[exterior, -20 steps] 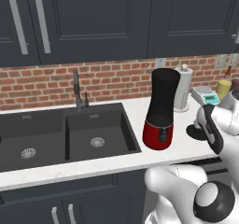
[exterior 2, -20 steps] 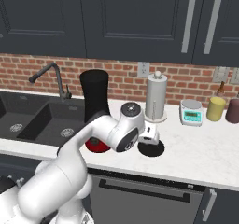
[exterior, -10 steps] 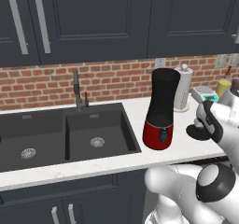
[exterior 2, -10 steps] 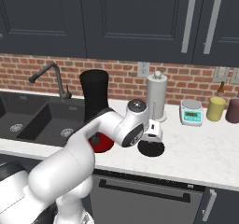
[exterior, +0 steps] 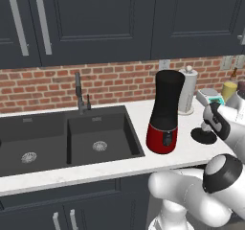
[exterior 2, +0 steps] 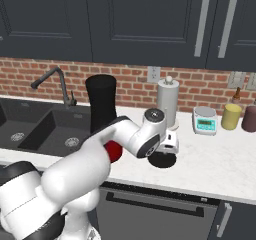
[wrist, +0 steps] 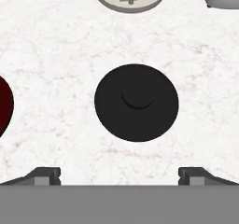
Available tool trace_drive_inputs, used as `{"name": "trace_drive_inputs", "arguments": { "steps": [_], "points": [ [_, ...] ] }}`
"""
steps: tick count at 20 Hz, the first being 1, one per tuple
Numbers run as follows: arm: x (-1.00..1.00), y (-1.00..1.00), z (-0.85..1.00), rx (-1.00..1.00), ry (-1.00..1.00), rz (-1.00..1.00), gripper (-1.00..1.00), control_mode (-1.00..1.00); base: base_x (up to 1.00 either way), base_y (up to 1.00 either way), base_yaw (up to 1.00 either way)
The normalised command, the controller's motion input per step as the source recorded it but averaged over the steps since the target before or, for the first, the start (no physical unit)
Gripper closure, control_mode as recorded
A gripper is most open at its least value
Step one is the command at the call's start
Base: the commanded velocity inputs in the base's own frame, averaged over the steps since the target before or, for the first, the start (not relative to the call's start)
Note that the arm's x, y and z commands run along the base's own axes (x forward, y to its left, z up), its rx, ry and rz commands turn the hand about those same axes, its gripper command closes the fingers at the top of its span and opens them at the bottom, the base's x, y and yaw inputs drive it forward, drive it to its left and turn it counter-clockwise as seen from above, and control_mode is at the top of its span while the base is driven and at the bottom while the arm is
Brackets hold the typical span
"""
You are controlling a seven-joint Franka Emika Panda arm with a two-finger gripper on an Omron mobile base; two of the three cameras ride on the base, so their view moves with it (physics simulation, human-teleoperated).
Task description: Close the lid blender by securely placing the lid on top.
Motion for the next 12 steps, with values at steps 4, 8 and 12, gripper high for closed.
{"name": "trace_drive_inputs", "arguments": {
  "steps": [4, 8, 12],
  "points": [
    [0.14, -0.02, -0.18, 0.0, 0.0, 0.03, -1.0, -1.0, 0.0, 0.0, 0.0],
    [0.17, -0.03, -0.18, 0.0, 0.0, 0.04, -1.0, -1.0, 0.0, 0.0, 0.0],
    [0.18, -0.03, -0.19, 0.0, 0.0, 0.04, -1.0, -1.0, 0.0, 0.0, 0.0]
  ]
}}
